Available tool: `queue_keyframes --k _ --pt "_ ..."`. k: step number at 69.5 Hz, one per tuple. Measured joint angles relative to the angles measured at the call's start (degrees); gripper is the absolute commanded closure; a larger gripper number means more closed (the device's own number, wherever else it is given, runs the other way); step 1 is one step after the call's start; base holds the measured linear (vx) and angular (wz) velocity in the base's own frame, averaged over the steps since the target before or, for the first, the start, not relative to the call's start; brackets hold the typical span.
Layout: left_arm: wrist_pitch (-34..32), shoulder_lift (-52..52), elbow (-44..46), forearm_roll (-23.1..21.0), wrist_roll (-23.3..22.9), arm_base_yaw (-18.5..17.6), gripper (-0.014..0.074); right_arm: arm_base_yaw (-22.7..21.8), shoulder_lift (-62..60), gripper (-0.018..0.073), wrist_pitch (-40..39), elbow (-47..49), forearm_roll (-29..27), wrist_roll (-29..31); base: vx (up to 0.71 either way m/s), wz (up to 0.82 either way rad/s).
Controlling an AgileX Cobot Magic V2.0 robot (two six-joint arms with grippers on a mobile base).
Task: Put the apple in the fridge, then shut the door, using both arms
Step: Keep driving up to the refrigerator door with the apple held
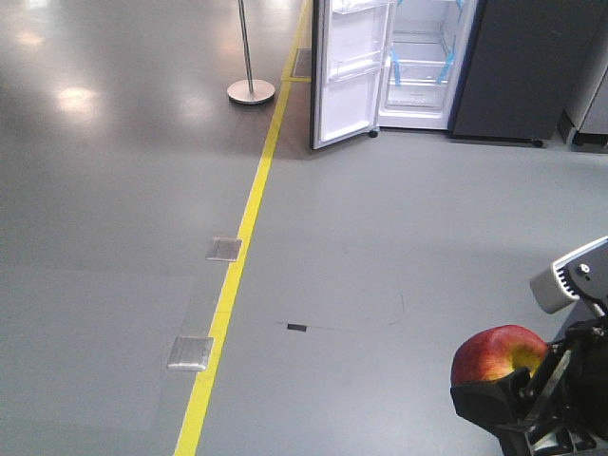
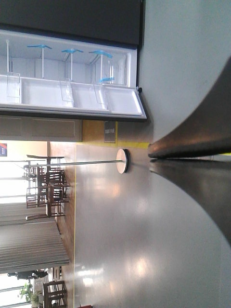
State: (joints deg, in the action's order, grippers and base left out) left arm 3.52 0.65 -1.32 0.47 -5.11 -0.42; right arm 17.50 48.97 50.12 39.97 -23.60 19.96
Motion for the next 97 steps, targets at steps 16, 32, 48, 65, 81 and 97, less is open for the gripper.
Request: queue_keyframes --k 16,32,48,65,81,97 --pt "0.0 0.0 0.0 0.0 0.0 0.0 0.0603 0.0 0.0 0.0169 0.0 0.0 0.0 0.0 0.30 -0.02" --pt "0.0 0.0 0.0 0.0 0.0 0.0 0.0603 0.0 0.0 0.0169 0.0 0.0 0.0 0.0 0.30 -0.02" --pt "0.0 0.0 0.0 0.0 0.0 0.0 0.0603 0.0 0.0 0.0169 0.0 0.0 0.0 0.0 0.30 -0.08" --pt "0.0 0.0 0.0 0.0 0.0 0.0 0.0603 0.0 0.0 0.0169 0.0 0.0 0.0 0.0 0.30 -0.12" --pt "0.0 0.0 0.0 0.0 0.0 0.0 0.0603 0.0 0.0 0.0169 0.0 0.0 0.0 0.0 0.32 -0.10" --pt "0.0 0.0 0.0 0.0 0.0 0.0 0.0603 0.0 0.0 0.0169 0.0 0.0 0.0 0.0 0.32 -0.07"
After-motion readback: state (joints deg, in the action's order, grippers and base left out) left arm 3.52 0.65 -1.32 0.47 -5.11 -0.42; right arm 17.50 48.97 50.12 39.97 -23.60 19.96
